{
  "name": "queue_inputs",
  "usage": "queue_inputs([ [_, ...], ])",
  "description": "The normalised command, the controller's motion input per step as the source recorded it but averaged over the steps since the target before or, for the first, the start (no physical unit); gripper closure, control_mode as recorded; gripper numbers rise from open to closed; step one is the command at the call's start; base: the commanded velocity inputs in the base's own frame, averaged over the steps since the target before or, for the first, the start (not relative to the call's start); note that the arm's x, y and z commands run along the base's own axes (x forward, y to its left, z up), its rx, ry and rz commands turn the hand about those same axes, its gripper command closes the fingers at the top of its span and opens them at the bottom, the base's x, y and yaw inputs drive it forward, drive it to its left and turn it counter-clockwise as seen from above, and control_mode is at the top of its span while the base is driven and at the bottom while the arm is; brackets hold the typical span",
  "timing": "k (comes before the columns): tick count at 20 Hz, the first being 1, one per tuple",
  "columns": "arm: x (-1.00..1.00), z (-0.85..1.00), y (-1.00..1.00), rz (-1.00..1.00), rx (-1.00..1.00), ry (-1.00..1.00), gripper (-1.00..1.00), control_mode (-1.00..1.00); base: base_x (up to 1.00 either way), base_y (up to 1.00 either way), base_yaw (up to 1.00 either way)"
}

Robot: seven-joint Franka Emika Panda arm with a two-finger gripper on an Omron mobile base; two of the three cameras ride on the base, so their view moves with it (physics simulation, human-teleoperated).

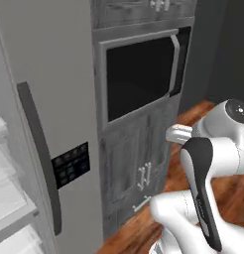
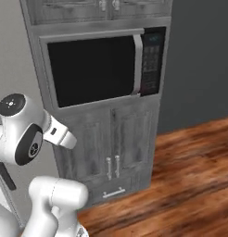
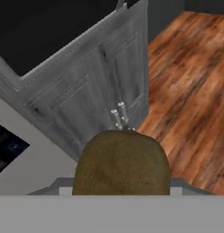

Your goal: Pick up the apple and kiwi from the fridge and place one fruit on each plate on the dining counter.

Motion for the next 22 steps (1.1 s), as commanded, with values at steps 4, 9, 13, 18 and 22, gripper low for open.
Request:
queue_inputs([
  [4, 0.00, 0.00, 0.00, 0.00, 0.00, 0.00, 1.00, 1.00, 0.00, -0.45, -0.70],
  [9, 0.00, 0.00, 0.00, 0.00, 0.00, 0.00, 1.00, 1.00, 0.00, -0.39, -0.74],
  [13, 0.00, 0.00, 0.00, 0.00, 0.00, 0.00, 1.00, 1.00, 0.19, -0.29, -0.70],
  [18, 0.00, 0.00, 0.00, 0.00, 0.00, 0.00, 1.00, 1.00, 0.39, -0.22, -0.61],
  [22, 0.00, 0.00, 0.00, 0.00, 0.00, 0.00, 1.00, 1.00, 0.54, -0.06, -0.47],
])
